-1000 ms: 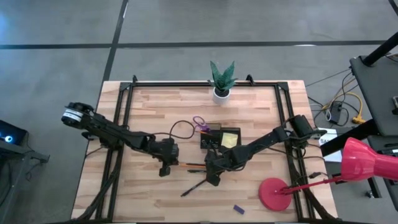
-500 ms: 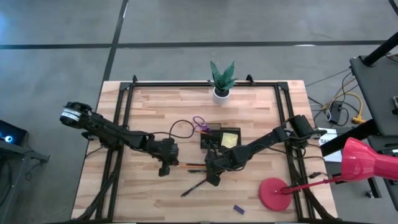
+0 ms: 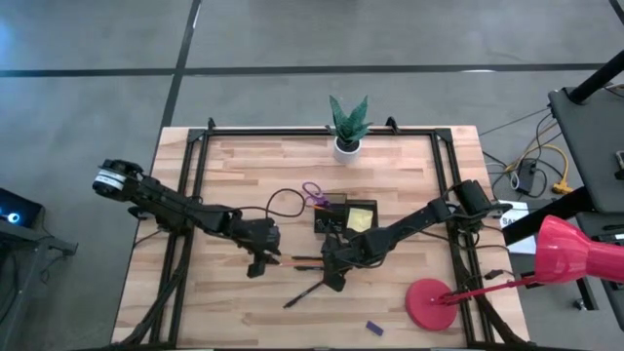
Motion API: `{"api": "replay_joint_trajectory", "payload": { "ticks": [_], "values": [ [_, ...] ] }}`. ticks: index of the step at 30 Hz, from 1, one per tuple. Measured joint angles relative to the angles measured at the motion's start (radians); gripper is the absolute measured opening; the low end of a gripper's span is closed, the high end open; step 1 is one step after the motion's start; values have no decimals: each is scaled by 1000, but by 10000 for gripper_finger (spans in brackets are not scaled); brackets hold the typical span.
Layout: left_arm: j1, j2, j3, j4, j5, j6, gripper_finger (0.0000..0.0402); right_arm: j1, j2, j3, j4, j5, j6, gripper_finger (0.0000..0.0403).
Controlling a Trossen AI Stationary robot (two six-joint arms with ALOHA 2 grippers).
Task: Pick and place office supplies into organizer
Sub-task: Put the orange pencil into the black organizer
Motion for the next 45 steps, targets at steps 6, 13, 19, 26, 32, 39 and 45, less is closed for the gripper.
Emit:
{"api": "replay_joint_trajectory", "payload": {
  "ticks": [6, 13, 19, 26, 32, 39, 45],
  "values": [
    [0, 0, 7, 1, 71, -7, 141, 0, 0, 0, 0, 0, 0, 29],
    [0, 4, 4, -8, 92, -8, 135, 0, 0, 0, 0, 0, 0, 28],
    [0, 49, 14, -8, 90, -22, 132, 0, 0, 0, 1, 0, 5, 29],
    [-1, 76, 37, -7, 42, -26, 131, 0, 0, 0, 2, 0, 8, 28],
    [-12, 76, 40, -7, 34, -77, 131, 0, 0, 0, 2, 1, 8, 28],
    [-65, 76, 52, -15, -59, -128, 131, 0, 0, 0, 3, 2, 8, 28],
    [-93, 76, 84, -69, -138, -129, 131, 1, 0, 0, 3, 3, 8, 28]
  ]
}}
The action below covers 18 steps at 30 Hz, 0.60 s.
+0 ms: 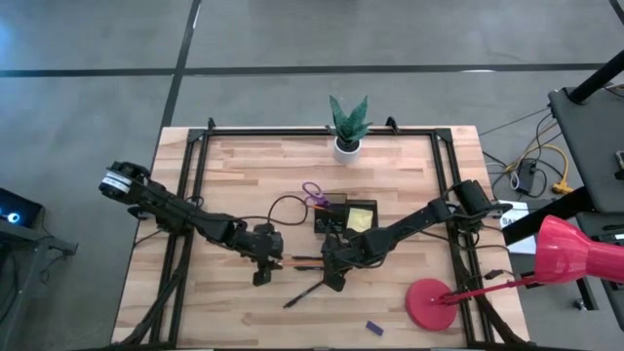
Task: Pick and place office supplies into organizer
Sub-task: Put the orange pencil into the black organizer
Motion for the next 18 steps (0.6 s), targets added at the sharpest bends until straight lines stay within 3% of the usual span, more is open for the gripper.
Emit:
{"api": "replay_joint_trajectory", "payload": {
  "ticks": [9, 18],
  "values": [
    [-40, 4, 2, -17, -31, -27, 127, 0, 0, 0, 0, 5, 0, 28],
    [-56, 4, 2, -16, -83, -24, 67, -1, 0, 0, 0, 25, 0, 28]
  ]
}}
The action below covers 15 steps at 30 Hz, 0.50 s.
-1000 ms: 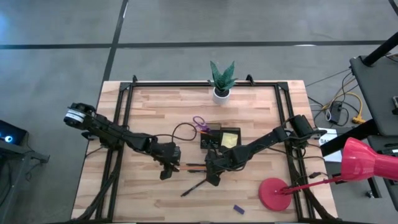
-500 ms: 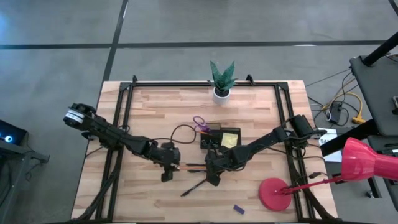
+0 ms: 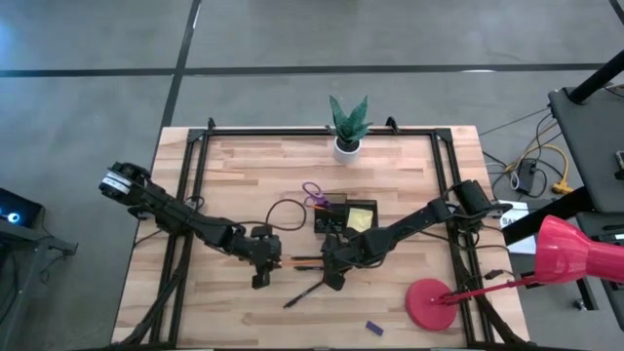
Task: Pick and place office supplies into organizer
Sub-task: Put the orange pencil into the black organizer
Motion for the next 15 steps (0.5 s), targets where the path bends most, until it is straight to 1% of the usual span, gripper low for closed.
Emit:
{"api": "replay_joint_trajectory", "payload": {
  "ticks": [7, 12, 15],
  "values": [
    [0, 5, -2, 7, 0, 6, 41, 0, 0, 0, 0, 0, 0, 28],
    [0, 42, 5, 1, 0, 32, 13, 0, 0, 0, -1, -1, 0, 28],
    [0, 69, 14, 2, 1, 32, 9, 0, -1, 0, -3, -2, 4, 28]
  ]
}}
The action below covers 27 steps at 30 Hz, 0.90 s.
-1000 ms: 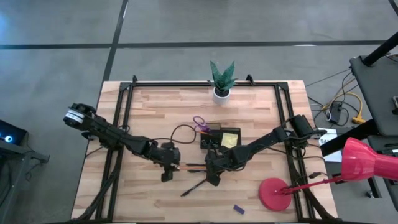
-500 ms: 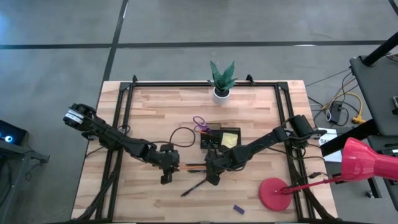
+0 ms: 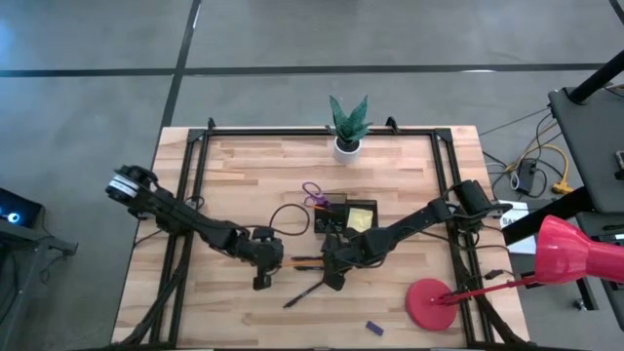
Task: Pick and place office supplies into organizer
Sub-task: Put the orange pencil into the black organizer
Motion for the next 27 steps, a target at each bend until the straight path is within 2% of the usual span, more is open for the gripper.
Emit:
{"api": "replay_joint_trajectory", "payload": {
  "ticks": [7, 10, 12, 15, 21, 24, 27],
  "values": [
    [1, -15, 9, -3, -22, 26, 9, 9, -8, 3, -2, 5, 46, 28],
    [3, -49, 10, -39, -46, 30, 8, 27, -30, 20, -7, 79, 49, 28],
    [5, -77, 15, -101, -70, 32, 8, 45, -56, 36, -24, 167, 57, 28],
    [6, -133, 52, -213, -136, 76, 8, 75, -93, 78, -122, 367, 107, 28],
    [24, -223, 207, -476, -291, 276, 7, 137, -153, 222, -513, 817, 352, 28],
    [48, -237, 312, -619, -354, 376, 7, 152, -161, 300, -709, 929, 503, 28],
    [75, -235, 424, -754, -420, 493, 7, 154, -164, 360, -822, 969, 564, 28]
  ]
}}
